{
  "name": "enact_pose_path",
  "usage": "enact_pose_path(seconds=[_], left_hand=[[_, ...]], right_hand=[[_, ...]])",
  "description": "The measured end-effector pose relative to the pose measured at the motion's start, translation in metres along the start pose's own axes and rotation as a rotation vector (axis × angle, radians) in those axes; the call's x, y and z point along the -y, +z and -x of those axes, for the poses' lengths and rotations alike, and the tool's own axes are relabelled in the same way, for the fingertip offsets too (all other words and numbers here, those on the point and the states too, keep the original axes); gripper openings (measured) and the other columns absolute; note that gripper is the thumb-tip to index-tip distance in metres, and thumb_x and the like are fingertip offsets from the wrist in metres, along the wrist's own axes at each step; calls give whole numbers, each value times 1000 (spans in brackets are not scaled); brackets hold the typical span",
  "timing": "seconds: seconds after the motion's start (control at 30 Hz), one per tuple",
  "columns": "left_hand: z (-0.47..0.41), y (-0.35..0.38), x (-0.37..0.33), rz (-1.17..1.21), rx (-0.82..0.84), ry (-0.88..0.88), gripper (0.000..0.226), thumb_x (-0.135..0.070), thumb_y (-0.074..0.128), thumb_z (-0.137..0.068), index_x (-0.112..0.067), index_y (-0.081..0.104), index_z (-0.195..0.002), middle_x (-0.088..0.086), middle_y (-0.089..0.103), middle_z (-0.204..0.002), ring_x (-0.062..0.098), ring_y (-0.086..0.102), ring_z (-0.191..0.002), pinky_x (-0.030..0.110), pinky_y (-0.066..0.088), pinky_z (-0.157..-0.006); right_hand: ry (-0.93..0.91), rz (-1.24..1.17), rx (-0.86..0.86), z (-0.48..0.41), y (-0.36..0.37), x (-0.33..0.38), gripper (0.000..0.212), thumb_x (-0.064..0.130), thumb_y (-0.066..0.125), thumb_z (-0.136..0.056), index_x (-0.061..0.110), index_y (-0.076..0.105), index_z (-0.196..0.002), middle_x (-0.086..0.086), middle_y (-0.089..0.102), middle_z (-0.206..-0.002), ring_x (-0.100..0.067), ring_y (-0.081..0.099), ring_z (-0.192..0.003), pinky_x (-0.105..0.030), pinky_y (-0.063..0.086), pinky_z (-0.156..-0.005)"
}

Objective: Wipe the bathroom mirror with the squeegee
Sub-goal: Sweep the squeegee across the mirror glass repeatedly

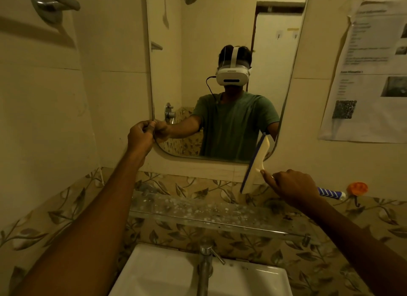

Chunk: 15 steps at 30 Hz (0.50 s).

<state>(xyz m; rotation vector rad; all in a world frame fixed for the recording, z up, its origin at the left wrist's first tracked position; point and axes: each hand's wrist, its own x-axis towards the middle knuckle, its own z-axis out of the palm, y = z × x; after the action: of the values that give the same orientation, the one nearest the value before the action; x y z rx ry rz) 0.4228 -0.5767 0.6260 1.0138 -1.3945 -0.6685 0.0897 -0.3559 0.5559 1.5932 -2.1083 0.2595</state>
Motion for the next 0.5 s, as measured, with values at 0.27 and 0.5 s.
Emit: enact_pose_path(seconds=[0.27, 0.5], left_hand=[[-8, -5, 6, 84, 78, -23, 29, -27, 54, -97, -11, 62, -120, 10, 64, -113, 20, 60, -95, 37, 56, -83], [-10, -10, 8, 176, 144, -33, 22, -23, 57, -96, -10, 65, -112, 13, 67, -109, 24, 65, -96, 41, 57, -83]], right_hand=[[143, -309, -145, 21, -5, 54, 80, 69, 4, -84, 19, 62, -65, 2, 56, -50, -14, 55, -44, -24, 43, -47], [-215, -168, -107, -47, -42, 172, 67, 65, 20, -96, 21, 50, -55, 5, 44, -48, -10, 42, -40, -27, 41, -46]])
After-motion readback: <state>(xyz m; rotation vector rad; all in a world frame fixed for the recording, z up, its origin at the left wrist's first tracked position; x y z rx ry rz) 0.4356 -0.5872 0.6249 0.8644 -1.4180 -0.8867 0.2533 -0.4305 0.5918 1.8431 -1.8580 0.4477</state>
